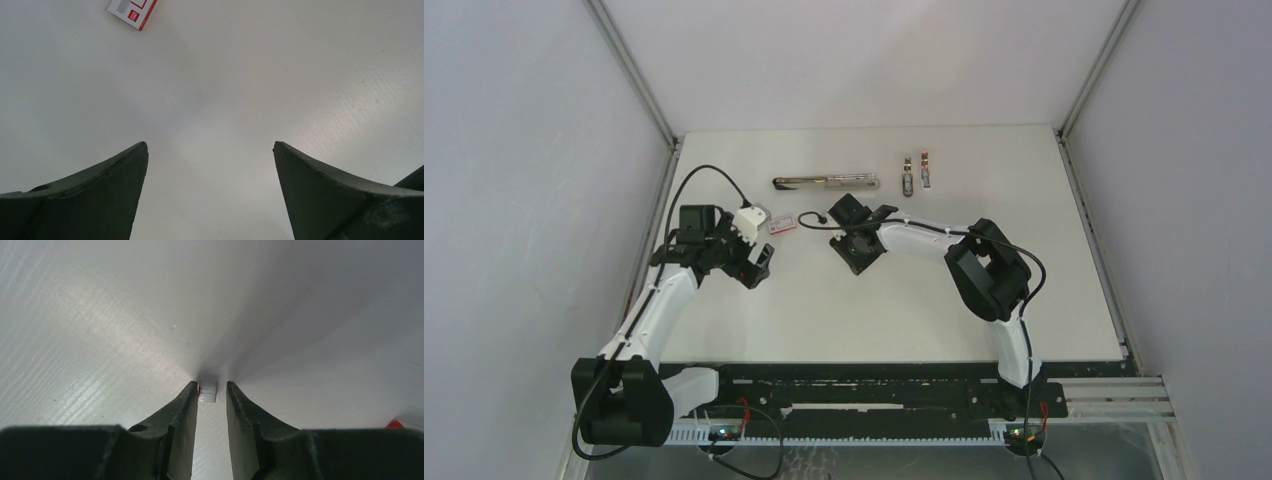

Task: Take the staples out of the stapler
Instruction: Pick up the staple from the center of the board.

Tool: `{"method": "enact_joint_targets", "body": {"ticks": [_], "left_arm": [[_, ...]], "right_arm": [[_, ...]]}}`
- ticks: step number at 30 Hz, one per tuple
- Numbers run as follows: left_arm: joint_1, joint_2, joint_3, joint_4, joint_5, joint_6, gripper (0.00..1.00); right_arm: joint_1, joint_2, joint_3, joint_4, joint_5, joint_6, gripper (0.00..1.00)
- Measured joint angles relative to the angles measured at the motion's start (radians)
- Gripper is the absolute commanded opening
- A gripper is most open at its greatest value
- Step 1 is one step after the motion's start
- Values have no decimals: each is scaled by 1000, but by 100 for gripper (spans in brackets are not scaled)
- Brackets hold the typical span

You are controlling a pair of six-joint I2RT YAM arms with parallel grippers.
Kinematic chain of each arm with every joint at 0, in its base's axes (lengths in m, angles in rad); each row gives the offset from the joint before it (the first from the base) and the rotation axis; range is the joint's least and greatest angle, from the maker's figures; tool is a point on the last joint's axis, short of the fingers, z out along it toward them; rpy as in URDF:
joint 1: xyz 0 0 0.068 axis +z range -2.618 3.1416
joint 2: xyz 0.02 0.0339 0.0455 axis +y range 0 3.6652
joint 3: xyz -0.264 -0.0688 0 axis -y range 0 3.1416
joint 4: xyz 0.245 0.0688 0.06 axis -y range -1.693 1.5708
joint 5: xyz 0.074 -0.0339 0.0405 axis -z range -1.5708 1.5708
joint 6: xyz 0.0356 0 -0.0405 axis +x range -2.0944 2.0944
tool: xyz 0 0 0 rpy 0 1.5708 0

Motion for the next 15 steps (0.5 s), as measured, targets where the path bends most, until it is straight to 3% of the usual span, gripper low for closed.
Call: {"method": "enact_joint_targets", "body": {"ticks": [15], "left_arm": [[1, 0, 0, 0, 0, 0, 100]], "right_arm": [[7, 11, 2, 0, -6, -8, 22]]}}
